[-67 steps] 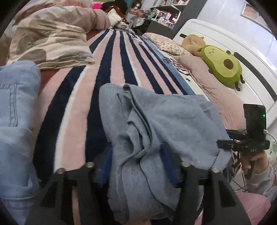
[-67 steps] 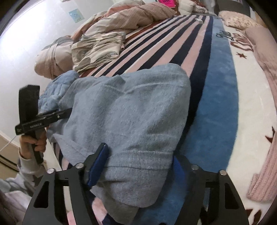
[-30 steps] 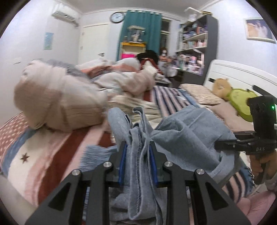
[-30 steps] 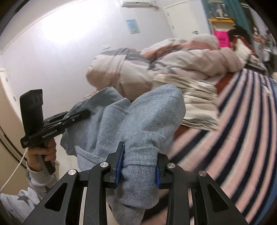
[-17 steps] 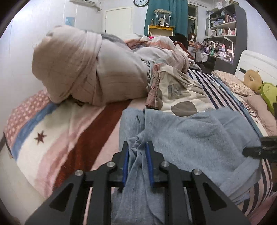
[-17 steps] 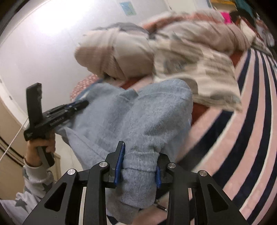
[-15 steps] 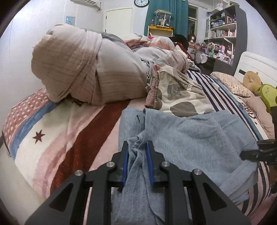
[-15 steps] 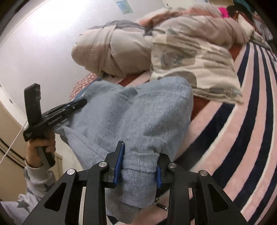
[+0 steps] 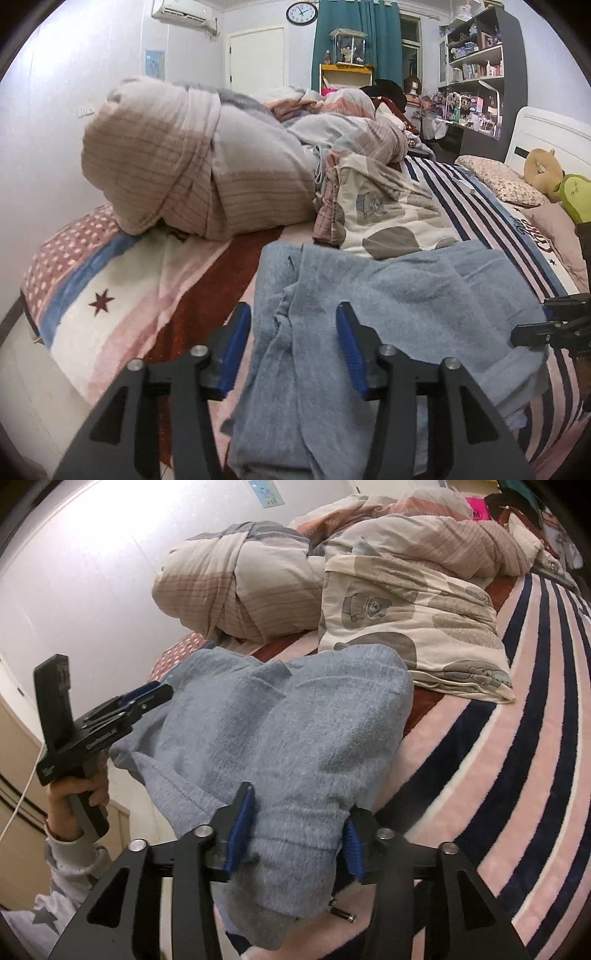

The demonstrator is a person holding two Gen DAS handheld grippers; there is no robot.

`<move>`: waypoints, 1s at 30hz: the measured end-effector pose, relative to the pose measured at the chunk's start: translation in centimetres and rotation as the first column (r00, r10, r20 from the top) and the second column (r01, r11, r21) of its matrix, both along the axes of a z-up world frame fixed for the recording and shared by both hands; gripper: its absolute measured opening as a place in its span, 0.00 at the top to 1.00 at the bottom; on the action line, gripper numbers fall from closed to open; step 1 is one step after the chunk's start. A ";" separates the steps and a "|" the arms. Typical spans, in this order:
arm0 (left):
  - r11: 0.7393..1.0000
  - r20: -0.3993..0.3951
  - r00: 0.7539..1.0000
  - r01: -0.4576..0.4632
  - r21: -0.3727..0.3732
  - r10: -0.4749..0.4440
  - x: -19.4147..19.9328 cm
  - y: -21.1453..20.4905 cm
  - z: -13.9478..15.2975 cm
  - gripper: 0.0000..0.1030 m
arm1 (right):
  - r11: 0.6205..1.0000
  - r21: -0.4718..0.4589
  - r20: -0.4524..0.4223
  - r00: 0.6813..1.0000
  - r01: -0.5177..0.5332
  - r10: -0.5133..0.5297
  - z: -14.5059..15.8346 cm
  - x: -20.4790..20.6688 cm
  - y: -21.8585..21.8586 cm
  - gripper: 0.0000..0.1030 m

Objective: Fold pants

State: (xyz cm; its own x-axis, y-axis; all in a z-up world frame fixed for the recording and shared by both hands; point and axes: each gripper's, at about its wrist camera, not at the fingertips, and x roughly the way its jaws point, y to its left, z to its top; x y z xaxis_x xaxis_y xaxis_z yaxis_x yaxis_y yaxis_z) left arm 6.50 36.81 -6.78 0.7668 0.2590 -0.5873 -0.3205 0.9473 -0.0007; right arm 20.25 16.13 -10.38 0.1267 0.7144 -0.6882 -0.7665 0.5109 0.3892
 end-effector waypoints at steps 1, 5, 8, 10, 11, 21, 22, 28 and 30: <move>1.000 0.013 1.000 -0.004 0.002 0.004 -0.4 -0.3 0.5 0.47 | 1.000 0.002 0.005 1.000 -0.001 0.001 0.2 -0.2 -0.2 0.49; 1.000 0.056 0.998 -0.012 0.015 0.011 -1.6 -2.2 2.0 0.40 | 1.000 -0.001 0.043 0.999 -0.002 0.002 1.1 -1.3 -1.7 0.44; 1.000 0.085 0.996 0.009 0.010 -0.010 -2.2 -4.4 3.0 0.39 | 1.000 -0.003 0.061 0.998 0.002 -0.002 1.8 -2.3 -3.5 0.40; 1.000 0.126 0.992 0.023 0.003 -0.023 -2.7 -6.5 4.0 0.30 | 1.000 -0.005 0.073 0.997 0.011 -0.010 2.3 -3.1 -5.0 0.36; 0.999 0.146 0.989 0.033 0.001 -0.033 -2.8 -7.7 4.4 0.28 | 1.000 -0.008 0.082 0.996 0.021 -0.020 2.6 -3.5 -5.9 0.34; 0.976 0.268 0.940 0.216 0.010 -0.210 -3.7 -23.0 7.3 0.08 | 0.974 0.071 0.264 0.937 0.216 -0.227 7.2 -8.6 -20.8 0.15; 0.976 0.280 0.936 0.216 0.020 -0.213 -3.9 -24.4 7.4 0.03 | 0.966 0.077 0.307 0.916 0.249 -0.260 7.6 -9.5 -22.8 0.11; 0.970 0.299 0.923 0.240 0.038 -0.241 -4.7 -30.8 7.0 0.02 | 0.921 0.097 0.437 0.815 0.378 -0.381 7.5 -14.2 -29.7 0.01; 0.969 0.303 0.921 0.247 0.030 -0.244 -5.0 -31.9 6.8 0.02 | 0.906 0.115 0.437 0.799 0.407 -0.414 7.3 -15.0 -31.1 0.01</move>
State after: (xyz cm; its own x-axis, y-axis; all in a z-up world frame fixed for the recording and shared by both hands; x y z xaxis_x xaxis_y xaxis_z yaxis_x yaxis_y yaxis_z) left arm 1.46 4.89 0.01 0.9468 0.0360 -0.3198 -0.0613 0.9957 -0.0694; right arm 5.24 -15.00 -3.05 0.6968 0.5358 -0.4769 -0.5771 0.8136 0.0710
